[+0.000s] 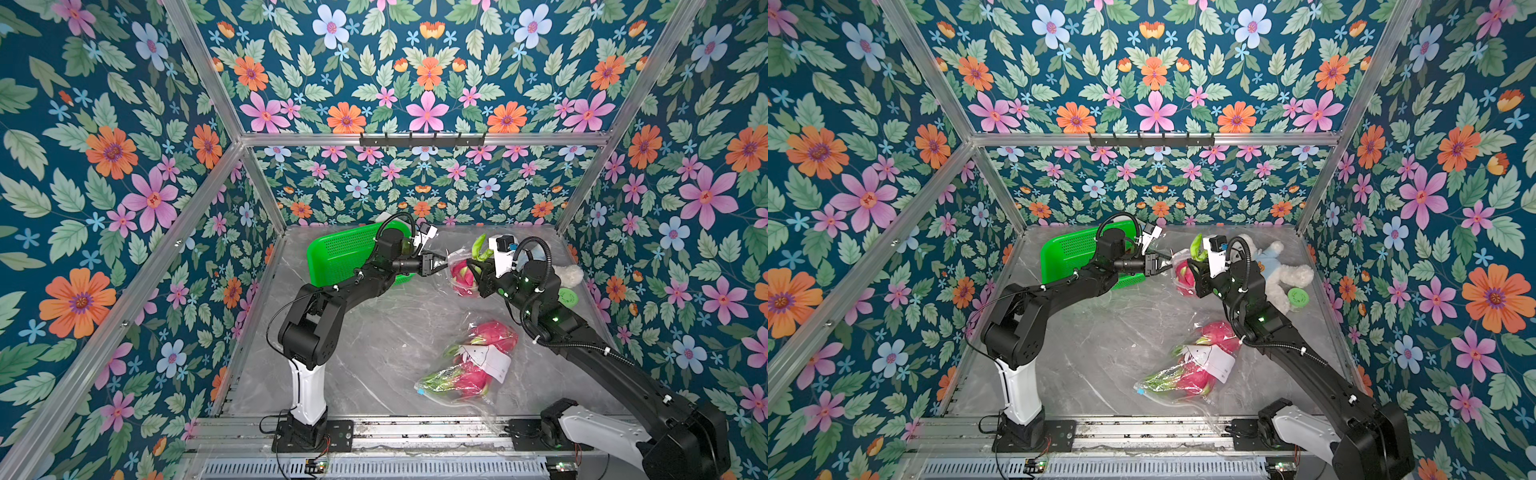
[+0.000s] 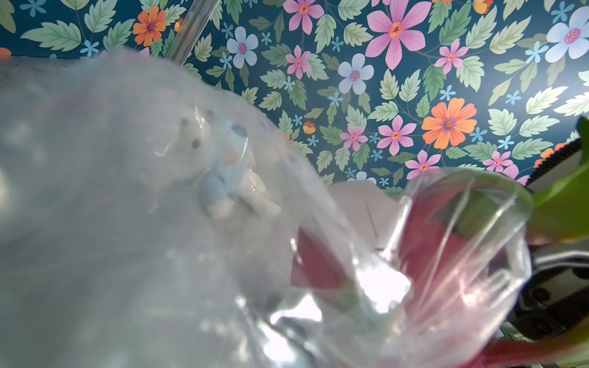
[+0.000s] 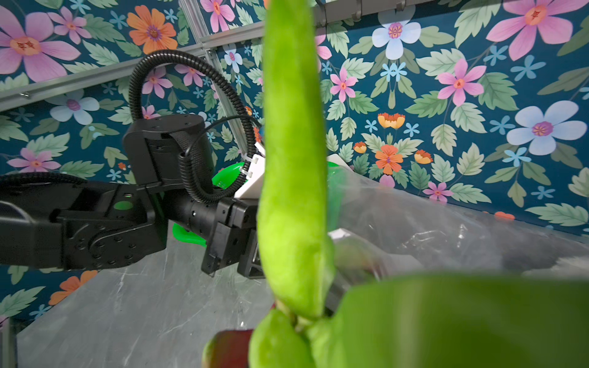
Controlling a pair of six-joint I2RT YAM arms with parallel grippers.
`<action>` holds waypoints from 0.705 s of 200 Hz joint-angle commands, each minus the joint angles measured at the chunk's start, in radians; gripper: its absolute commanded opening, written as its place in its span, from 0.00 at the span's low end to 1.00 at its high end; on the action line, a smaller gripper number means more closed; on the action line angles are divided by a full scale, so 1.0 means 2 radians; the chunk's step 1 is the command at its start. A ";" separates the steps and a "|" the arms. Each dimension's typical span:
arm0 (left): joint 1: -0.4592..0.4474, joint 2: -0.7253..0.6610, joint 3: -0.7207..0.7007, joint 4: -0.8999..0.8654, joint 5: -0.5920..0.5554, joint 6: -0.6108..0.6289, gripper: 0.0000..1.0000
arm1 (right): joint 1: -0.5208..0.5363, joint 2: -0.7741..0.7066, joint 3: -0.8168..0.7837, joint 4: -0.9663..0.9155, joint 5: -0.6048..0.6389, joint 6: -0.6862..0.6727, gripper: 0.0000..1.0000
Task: Open the zip-top bag and take out the dragon fruit
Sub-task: Pick up the dragon fruit from the zipper food storage bag.
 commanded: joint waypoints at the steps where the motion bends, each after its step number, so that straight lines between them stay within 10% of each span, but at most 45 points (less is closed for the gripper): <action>1: 0.010 0.001 0.001 -0.005 -0.043 -0.001 0.00 | 0.002 -0.005 0.025 0.000 -0.110 0.012 0.00; 79: 0.026 -0.001 0.006 0.072 -0.027 -0.080 0.00 | 0.002 0.038 0.057 -0.083 -0.172 -0.004 0.00; 141: 0.017 0.021 -0.007 0.057 -0.019 -0.078 0.00 | 0.003 0.009 0.022 0.083 -0.127 -0.017 0.00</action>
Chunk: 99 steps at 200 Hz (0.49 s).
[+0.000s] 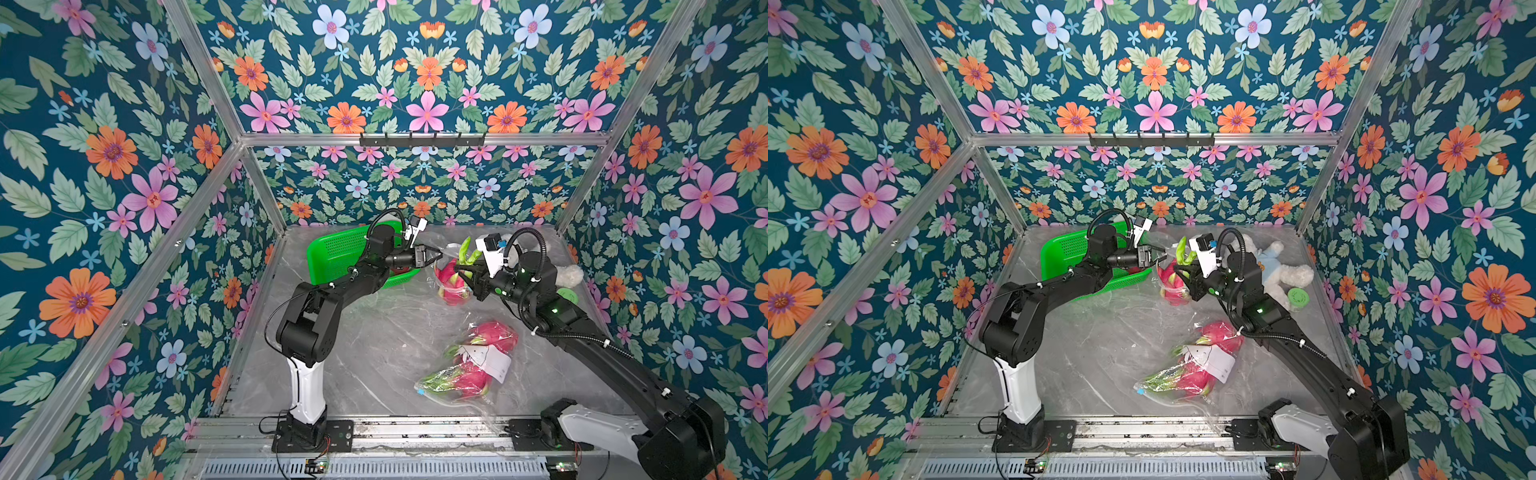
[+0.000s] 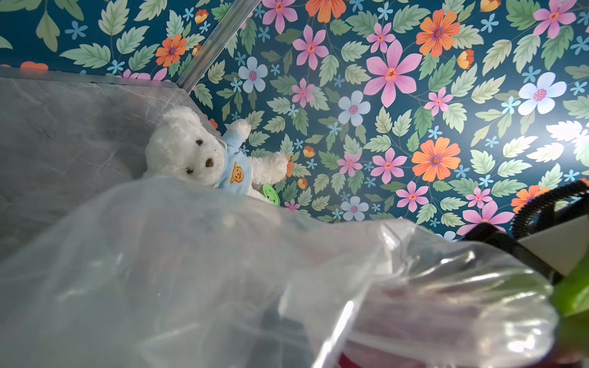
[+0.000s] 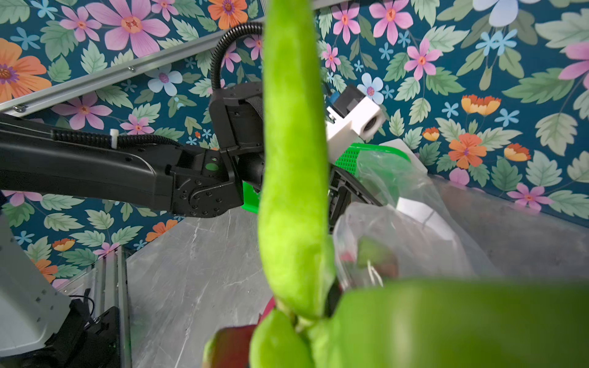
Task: Open the zip-top bag and take out the dragon fruit
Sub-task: Pick up the dragon fruit from the zipper food storage bag.
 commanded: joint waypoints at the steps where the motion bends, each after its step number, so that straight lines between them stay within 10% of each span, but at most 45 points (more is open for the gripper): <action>1: -0.006 0.012 -0.008 0.010 -0.023 -0.006 0.00 | 0.003 -0.010 -0.007 0.111 -0.018 -0.007 0.00; 99: -0.048 -0.007 -0.041 0.009 -0.014 0.004 0.00 | 0.003 0.052 -0.007 0.213 0.139 -0.069 0.00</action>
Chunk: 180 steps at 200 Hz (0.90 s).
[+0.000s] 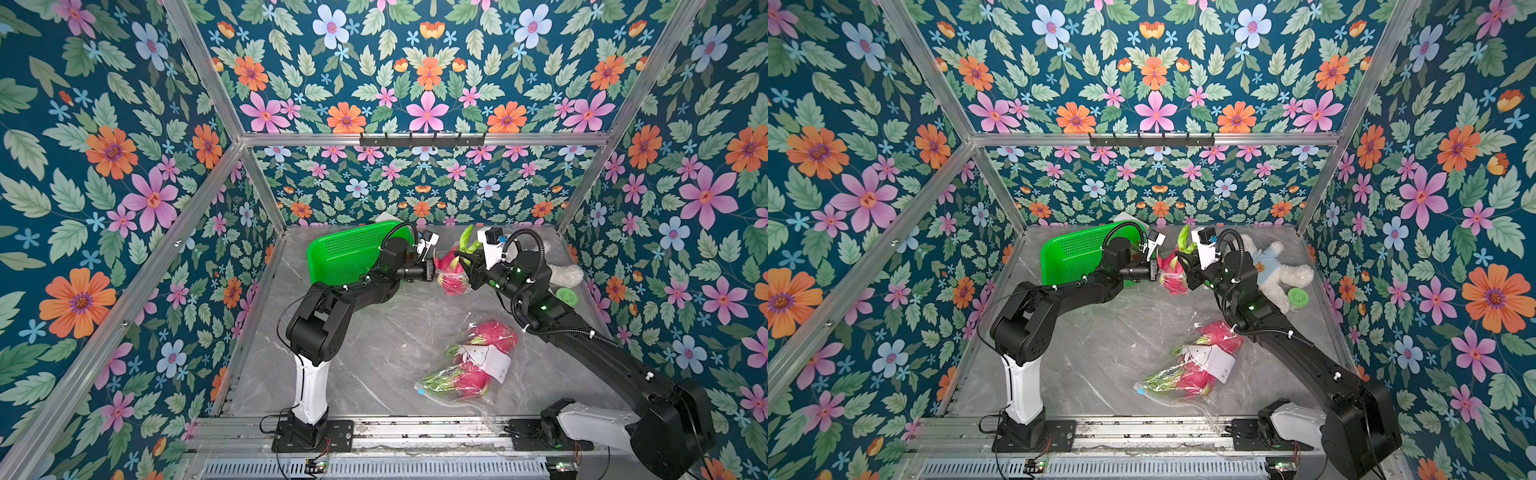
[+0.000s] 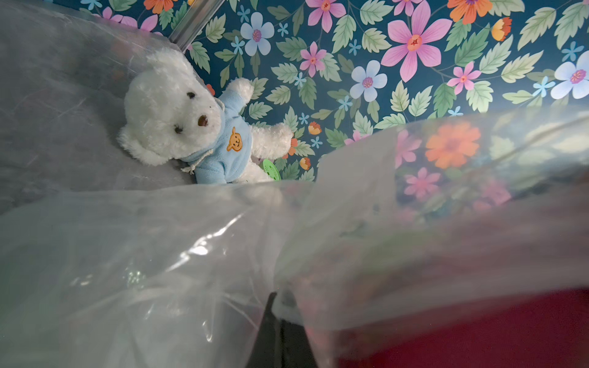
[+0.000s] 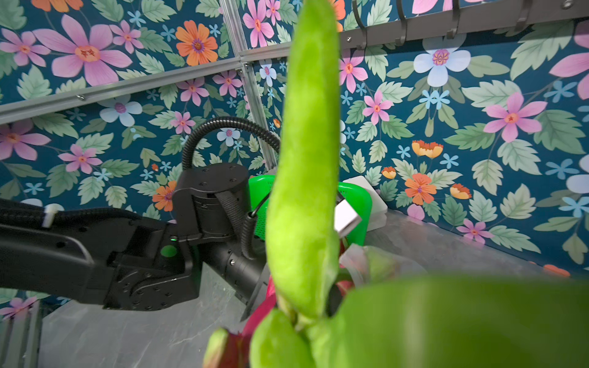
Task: Open the zip-top bag and take out the dragon fruit
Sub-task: Pick up the dragon fruit from the zipper food storage bag.
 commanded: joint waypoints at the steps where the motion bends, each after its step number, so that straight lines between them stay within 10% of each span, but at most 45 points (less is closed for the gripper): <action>1: -0.004 -0.017 -0.009 -0.006 0.008 0.012 0.00 | 0.001 0.004 -0.001 0.104 0.062 -0.049 0.00; 134: -0.004 -0.062 -0.013 -0.064 -0.009 0.059 0.00 | 0.010 0.019 0.046 0.044 0.223 -0.120 0.00; 180: -0.003 -0.075 -0.005 -0.104 -0.030 0.095 0.00 | 0.012 0.021 0.037 0.055 0.186 -0.114 0.00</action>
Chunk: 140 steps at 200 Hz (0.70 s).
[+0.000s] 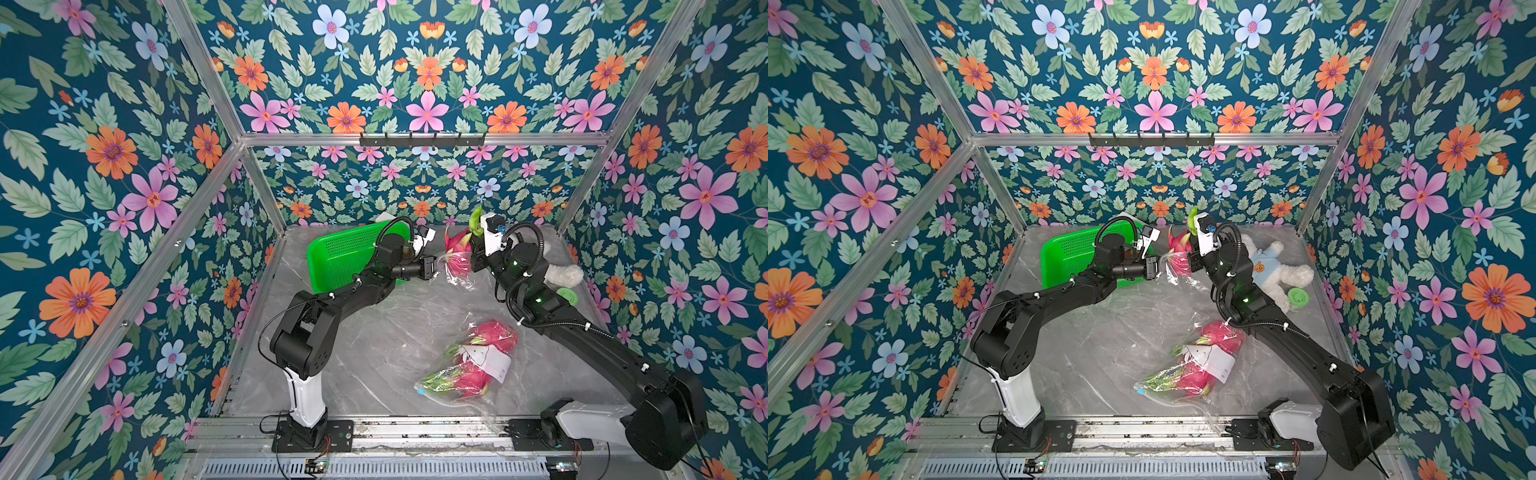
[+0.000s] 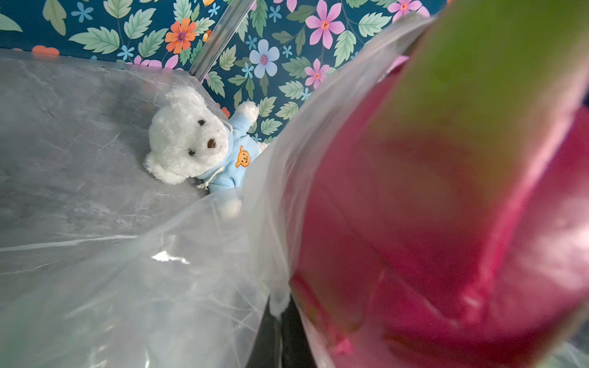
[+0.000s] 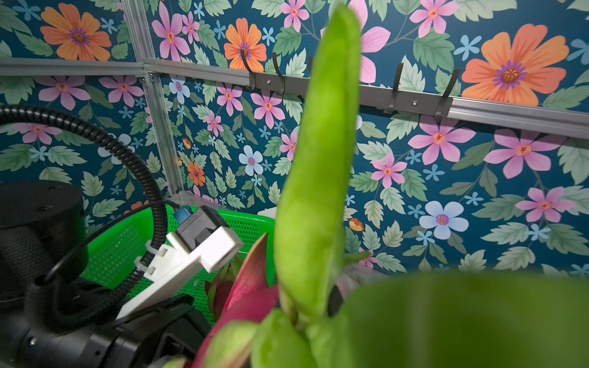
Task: Open the zip-top bag and take out the dragon fruit
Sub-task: Pick up the dragon fruit from the zipper food storage bag.
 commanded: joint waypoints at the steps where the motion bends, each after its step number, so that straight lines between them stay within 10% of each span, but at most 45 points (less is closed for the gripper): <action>1: -0.001 -0.010 0.006 -0.029 0.017 0.032 0.00 | -0.001 -0.004 -0.004 0.044 0.012 -0.018 0.00; 49: -0.002 -0.009 0.012 -0.030 0.014 0.033 0.00 | 0.033 0.045 0.046 0.007 0.076 -0.129 0.00; 140: -0.014 0.008 0.027 -0.112 -0.039 0.097 0.00 | 0.019 0.051 0.120 0.010 0.066 0.102 0.00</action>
